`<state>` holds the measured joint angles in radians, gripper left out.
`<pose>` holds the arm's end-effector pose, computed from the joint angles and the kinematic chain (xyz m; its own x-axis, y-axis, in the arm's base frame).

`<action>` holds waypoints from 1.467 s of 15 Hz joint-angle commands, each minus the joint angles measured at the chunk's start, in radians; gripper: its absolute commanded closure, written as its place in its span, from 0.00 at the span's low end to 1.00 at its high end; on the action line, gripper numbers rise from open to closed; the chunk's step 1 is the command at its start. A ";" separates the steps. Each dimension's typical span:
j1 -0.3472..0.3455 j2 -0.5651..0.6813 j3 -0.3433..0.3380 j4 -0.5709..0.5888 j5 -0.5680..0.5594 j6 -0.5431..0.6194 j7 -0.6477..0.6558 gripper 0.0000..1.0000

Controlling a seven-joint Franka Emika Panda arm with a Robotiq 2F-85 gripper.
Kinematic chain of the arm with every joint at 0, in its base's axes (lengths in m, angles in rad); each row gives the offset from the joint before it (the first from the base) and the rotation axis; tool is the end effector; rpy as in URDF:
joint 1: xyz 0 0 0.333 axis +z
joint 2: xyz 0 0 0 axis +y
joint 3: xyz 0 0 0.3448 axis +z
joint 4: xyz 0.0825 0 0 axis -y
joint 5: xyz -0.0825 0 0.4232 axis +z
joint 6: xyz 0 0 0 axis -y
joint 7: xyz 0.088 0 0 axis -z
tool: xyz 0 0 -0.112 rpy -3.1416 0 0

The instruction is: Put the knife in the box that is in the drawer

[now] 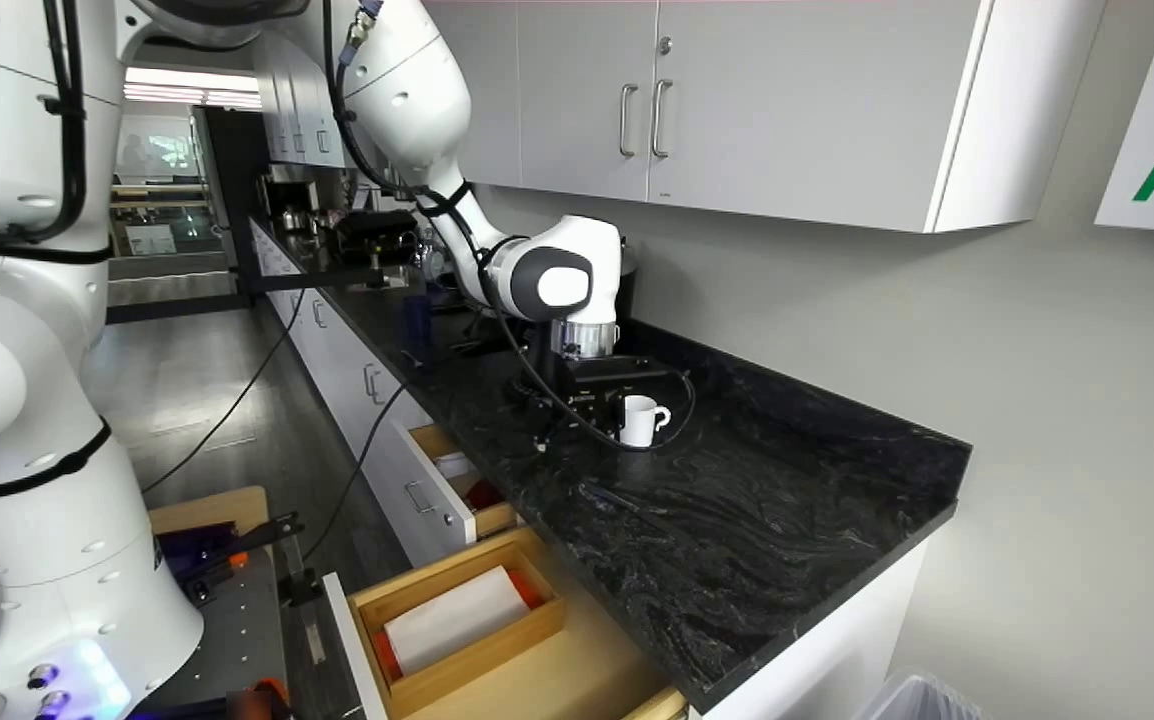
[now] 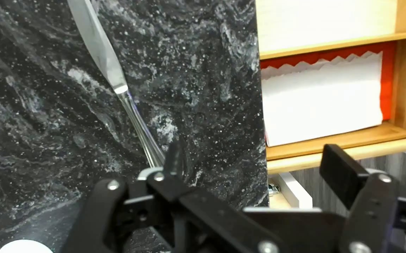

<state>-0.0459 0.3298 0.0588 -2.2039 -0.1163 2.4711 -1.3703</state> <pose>0.5800 0.0078 0.2153 0.0949 0.9937 -0.0591 0.9938 -0.0981 -0.0526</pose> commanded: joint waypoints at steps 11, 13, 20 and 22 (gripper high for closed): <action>-0.036 0.243 0.038 0.297 -0.052 0.068 -0.324 0.00; -0.038 0.272 0.050 0.322 -0.045 0.068 -0.342 0.00; -0.050 0.340 0.081 0.360 -0.023 0.074 -0.360 0.00; -0.060 0.358 0.090 0.367 -0.015 0.079 -0.363 0.00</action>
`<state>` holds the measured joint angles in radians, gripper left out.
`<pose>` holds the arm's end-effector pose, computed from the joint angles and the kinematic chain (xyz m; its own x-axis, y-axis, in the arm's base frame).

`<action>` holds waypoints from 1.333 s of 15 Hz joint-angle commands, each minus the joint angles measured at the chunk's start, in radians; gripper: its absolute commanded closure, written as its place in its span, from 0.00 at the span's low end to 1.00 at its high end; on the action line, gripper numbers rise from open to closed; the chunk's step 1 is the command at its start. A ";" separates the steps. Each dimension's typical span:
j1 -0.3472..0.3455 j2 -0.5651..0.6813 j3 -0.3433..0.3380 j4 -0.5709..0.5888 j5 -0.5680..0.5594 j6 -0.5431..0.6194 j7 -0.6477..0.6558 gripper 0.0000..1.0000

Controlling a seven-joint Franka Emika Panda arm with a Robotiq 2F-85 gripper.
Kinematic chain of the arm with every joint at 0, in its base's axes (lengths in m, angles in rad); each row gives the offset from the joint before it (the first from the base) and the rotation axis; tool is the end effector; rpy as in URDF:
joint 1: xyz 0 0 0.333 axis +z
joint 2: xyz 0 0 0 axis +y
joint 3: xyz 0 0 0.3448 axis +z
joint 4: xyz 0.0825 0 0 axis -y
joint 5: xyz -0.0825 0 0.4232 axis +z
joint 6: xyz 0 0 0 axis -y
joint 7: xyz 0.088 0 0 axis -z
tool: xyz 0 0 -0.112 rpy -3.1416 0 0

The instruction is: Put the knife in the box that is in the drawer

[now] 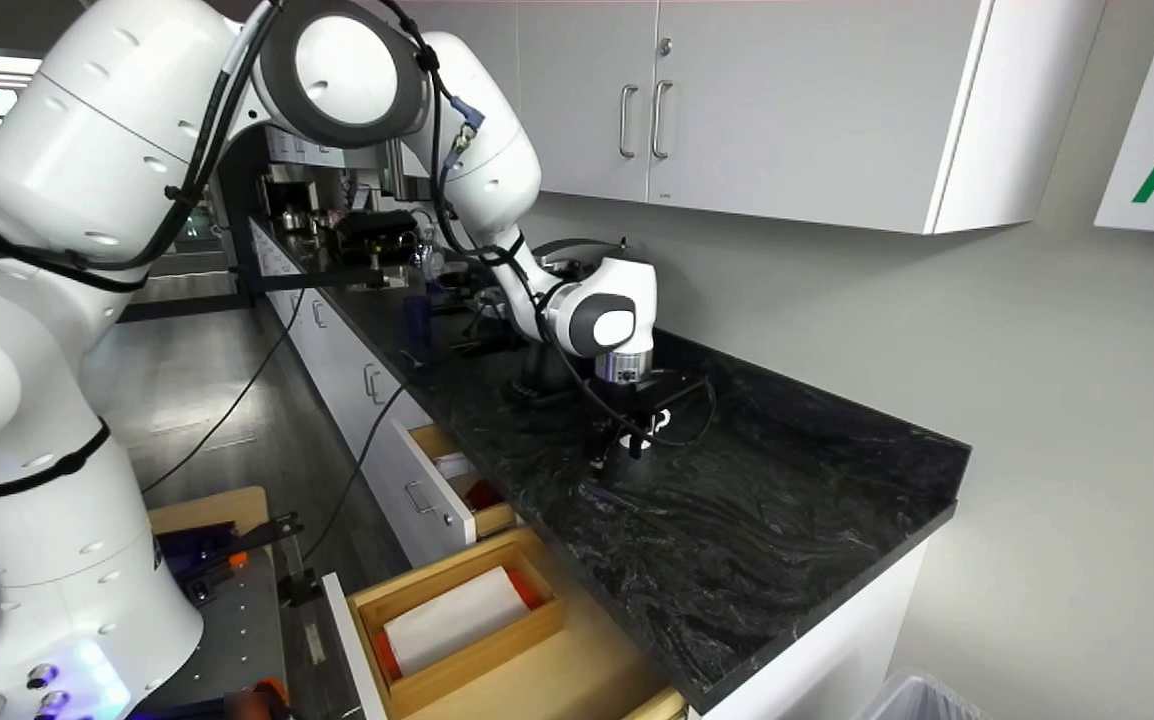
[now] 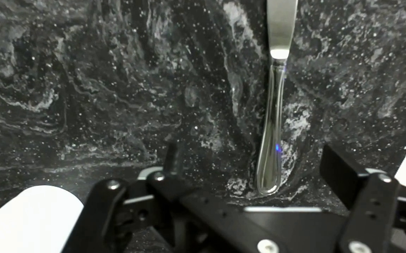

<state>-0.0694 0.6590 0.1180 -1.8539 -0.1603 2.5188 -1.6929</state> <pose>0.6806 0.0304 0.1526 -0.2718 0.9620 -0.0242 0.9622 0.2721 0.0096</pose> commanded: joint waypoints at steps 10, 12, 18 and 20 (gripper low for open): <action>-0.091 0.057 0.063 -0.013 0.084 0.095 -0.044 0.00; -0.104 0.048 0.075 -0.024 0.114 0.094 -0.036 0.00; -0.136 0.015 0.098 -0.092 0.173 0.141 -0.039 0.00; -0.146 0.009 0.103 -0.114 0.179 0.163 -0.040 0.00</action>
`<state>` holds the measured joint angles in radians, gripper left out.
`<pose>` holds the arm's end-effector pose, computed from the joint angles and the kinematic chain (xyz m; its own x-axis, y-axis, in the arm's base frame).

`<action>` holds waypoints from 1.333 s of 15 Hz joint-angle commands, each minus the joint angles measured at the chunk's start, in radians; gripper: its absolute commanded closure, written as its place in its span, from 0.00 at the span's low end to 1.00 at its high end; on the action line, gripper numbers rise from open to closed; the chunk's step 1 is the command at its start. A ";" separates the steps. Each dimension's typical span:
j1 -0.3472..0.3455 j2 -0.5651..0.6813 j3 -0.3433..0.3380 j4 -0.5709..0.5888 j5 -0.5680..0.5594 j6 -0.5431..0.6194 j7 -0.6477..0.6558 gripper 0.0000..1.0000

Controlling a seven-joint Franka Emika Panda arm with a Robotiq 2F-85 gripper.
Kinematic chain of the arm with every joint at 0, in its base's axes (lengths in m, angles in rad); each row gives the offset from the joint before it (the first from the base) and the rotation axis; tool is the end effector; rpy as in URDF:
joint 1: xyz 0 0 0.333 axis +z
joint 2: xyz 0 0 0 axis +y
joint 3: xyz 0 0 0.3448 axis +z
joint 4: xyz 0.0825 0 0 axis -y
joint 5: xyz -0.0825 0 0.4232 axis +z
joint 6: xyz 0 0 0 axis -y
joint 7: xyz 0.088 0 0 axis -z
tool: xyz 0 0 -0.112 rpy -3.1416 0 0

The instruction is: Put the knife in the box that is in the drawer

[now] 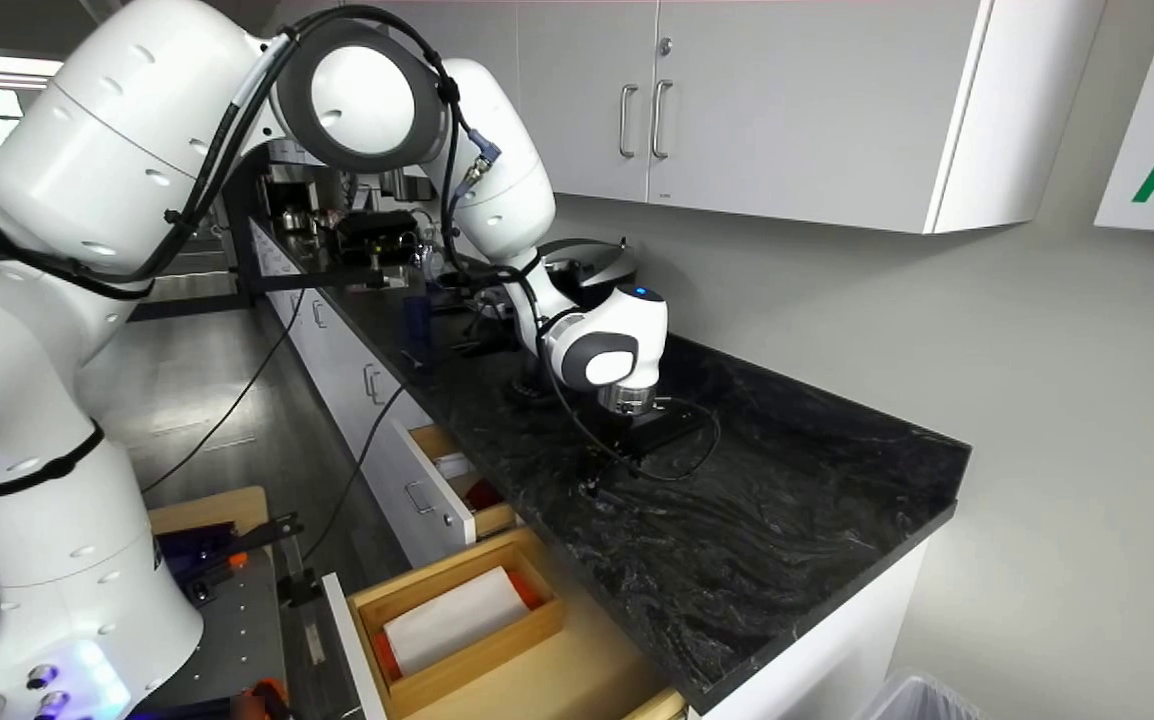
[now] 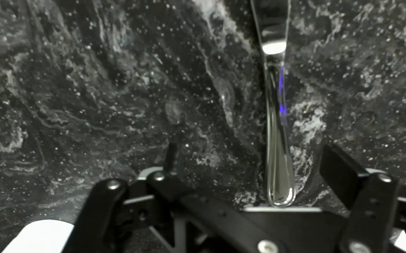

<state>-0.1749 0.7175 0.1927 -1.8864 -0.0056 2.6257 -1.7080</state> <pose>0.6695 0.0084 0.1152 -0.1130 0.9866 0.1176 0.9930 0.1080 0.0479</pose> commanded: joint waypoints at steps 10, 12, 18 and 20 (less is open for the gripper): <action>-0.069 -0.102 0.039 -0.186 0.015 0.110 -0.032 0.05; -0.075 -0.113 0.044 -0.203 0.018 0.113 -0.040 0.29; -0.081 -0.133 0.046 -0.240 0.016 0.113 -0.070 0.63; -0.081 -0.138 0.046 -0.253 0.016 0.117 -0.082 0.77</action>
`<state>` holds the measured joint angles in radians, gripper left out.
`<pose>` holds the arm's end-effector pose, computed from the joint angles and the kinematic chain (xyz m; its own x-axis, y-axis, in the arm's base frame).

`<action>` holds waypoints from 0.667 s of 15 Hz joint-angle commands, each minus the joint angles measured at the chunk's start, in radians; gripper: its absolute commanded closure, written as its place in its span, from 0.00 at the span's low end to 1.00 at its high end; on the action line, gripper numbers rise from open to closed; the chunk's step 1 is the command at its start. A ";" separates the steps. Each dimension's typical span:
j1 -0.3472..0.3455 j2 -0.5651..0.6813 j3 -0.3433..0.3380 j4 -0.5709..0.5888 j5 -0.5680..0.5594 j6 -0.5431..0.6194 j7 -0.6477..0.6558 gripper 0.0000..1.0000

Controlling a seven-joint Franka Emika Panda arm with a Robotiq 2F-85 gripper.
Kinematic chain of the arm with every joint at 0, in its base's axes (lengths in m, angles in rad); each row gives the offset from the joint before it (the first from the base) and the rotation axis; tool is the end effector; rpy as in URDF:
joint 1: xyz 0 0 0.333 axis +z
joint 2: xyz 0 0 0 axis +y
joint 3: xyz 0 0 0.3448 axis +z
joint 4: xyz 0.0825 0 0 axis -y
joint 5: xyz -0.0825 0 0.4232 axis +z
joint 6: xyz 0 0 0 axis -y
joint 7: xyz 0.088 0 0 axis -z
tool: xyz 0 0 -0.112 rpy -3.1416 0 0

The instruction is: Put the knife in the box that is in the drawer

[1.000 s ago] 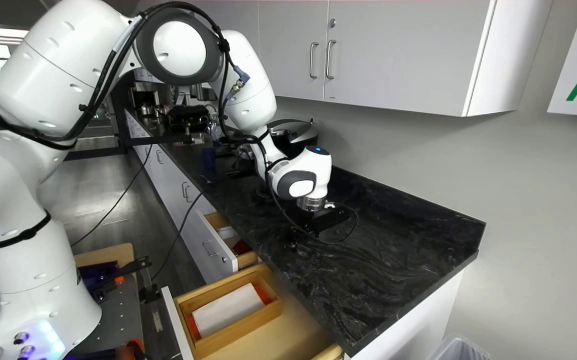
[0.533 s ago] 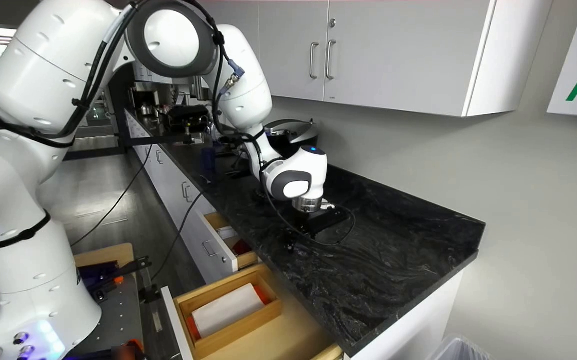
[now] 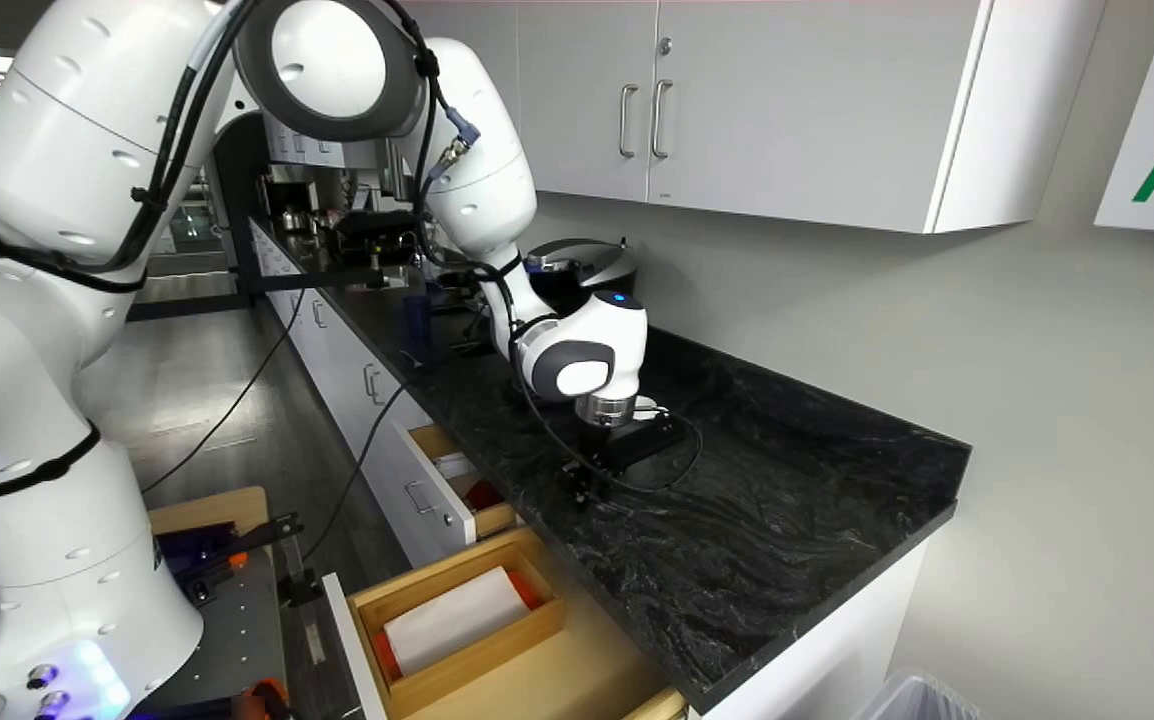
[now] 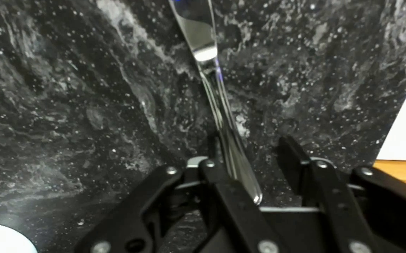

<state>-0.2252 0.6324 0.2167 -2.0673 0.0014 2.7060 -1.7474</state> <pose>0.6178 -0.0023 0.1124 -0.1259 0.9844 0.1227 0.9918 0.1219 0.0394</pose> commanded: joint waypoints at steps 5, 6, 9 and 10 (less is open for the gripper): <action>-0.034 -0.067 0.023 -0.092 0.015 0.039 -0.065 0.95; -0.033 -0.068 0.021 -0.094 0.015 0.040 -0.065 0.92; -0.023 -0.082 0.008 -0.098 0.013 0.036 -0.044 0.92; -0.019 -0.091 0.003 -0.101 0.009 0.036 -0.040 0.92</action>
<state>-0.2279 0.6076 0.2163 -2.1045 0.0014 2.7097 -1.7770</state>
